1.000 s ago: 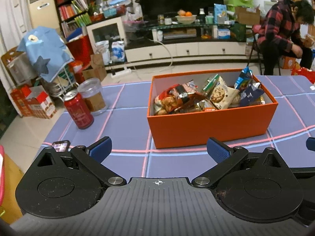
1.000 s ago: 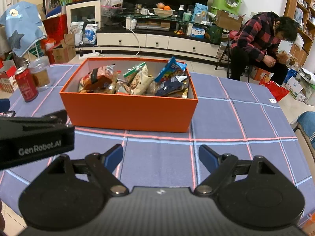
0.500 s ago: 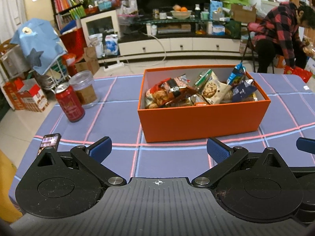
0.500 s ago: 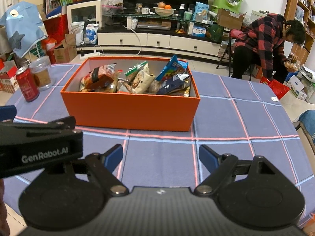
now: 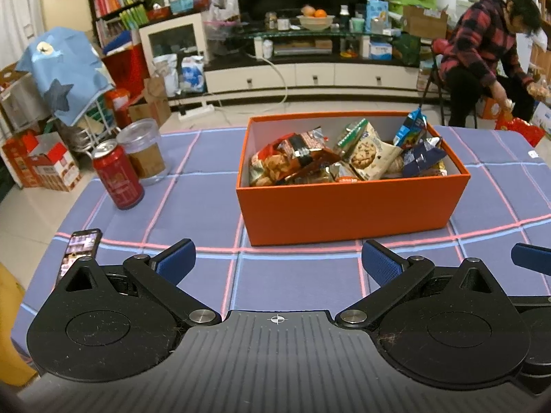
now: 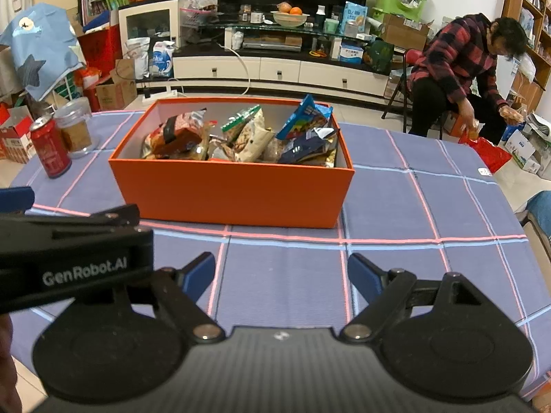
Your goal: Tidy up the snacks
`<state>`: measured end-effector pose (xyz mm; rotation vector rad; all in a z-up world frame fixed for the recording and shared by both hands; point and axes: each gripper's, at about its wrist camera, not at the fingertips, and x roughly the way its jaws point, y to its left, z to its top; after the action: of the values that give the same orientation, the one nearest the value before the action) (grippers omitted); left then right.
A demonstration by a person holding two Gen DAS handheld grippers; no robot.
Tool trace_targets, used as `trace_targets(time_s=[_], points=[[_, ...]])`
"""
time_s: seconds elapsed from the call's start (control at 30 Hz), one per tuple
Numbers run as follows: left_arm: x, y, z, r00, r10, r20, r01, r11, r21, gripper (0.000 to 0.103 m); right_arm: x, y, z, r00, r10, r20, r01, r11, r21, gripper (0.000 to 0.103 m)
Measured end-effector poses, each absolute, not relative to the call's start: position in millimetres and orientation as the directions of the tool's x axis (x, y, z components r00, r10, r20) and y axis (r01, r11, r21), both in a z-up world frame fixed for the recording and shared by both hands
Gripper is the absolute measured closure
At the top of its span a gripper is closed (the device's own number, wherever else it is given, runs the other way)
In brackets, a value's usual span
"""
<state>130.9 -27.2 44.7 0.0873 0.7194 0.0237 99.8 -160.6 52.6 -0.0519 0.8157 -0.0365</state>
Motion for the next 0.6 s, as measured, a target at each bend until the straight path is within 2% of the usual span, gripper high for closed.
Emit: trace_targets(time_s=[0.6], points=[[131.1,-27.7,43.7,0.745,0.039,-0.665,0.014,0.997,0.075,0.024,98.6,-158.2,51.9,0.684,-0.047,-0.728,0.008,0.998,-0.056,0.018]])
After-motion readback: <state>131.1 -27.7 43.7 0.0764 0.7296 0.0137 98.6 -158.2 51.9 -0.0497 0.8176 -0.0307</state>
